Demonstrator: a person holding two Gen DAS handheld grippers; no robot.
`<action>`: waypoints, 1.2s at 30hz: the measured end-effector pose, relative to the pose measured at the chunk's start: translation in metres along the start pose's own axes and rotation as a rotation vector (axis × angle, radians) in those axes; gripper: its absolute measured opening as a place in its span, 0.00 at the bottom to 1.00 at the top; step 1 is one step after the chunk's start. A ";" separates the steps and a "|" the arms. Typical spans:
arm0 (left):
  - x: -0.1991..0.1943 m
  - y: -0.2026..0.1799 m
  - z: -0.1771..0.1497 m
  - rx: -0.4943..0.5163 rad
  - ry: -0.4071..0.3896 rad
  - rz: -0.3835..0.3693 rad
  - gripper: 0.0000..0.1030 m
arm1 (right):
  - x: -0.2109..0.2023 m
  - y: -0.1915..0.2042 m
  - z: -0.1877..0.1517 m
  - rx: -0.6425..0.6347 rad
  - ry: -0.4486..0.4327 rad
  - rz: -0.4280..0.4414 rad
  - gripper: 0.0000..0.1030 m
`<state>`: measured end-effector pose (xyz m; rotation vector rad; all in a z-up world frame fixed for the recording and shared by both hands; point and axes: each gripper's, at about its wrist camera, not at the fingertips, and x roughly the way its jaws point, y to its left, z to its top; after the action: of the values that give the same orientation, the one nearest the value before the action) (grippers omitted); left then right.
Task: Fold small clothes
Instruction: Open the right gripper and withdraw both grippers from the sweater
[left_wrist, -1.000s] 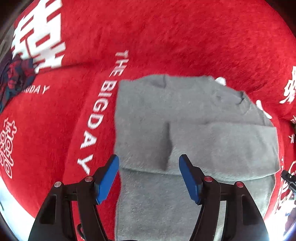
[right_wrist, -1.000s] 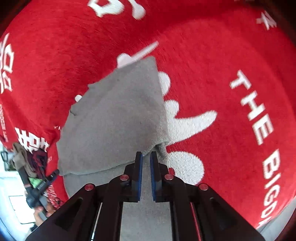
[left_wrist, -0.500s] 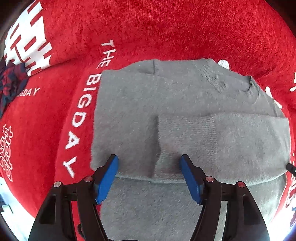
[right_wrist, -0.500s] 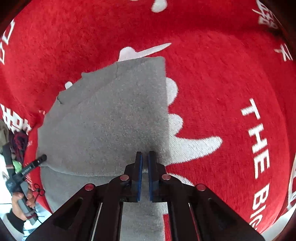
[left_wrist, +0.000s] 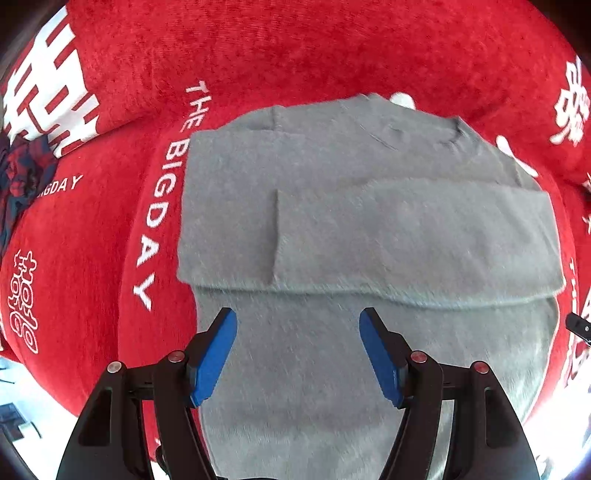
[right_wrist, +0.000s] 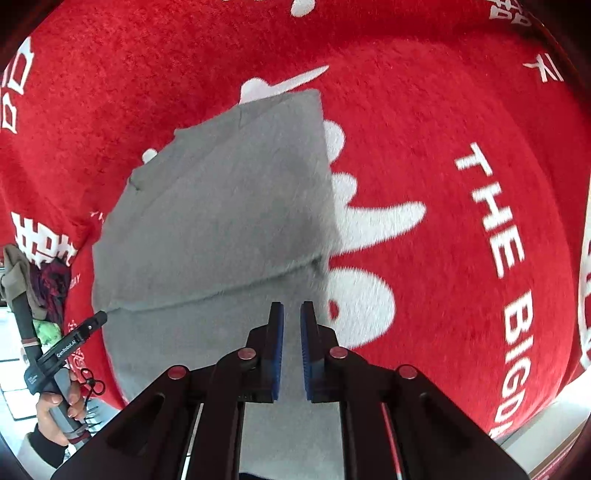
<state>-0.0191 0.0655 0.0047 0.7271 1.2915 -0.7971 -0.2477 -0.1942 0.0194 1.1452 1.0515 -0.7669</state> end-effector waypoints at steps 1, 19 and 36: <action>-0.003 -0.002 -0.002 0.003 0.008 -0.001 0.68 | -0.001 0.002 -0.003 0.002 0.006 0.002 0.21; -0.086 -0.032 -0.004 0.052 0.038 -0.015 1.00 | -0.055 0.040 -0.037 -0.040 0.089 0.068 0.78; -0.128 -0.039 -0.040 0.034 0.088 0.024 1.00 | -0.094 0.031 -0.041 -0.084 0.133 0.075 0.78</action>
<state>-0.0857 0.0910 0.1244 0.8109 1.3480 -0.7762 -0.2629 -0.1490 0.1155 1.1696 1.1345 -0.5889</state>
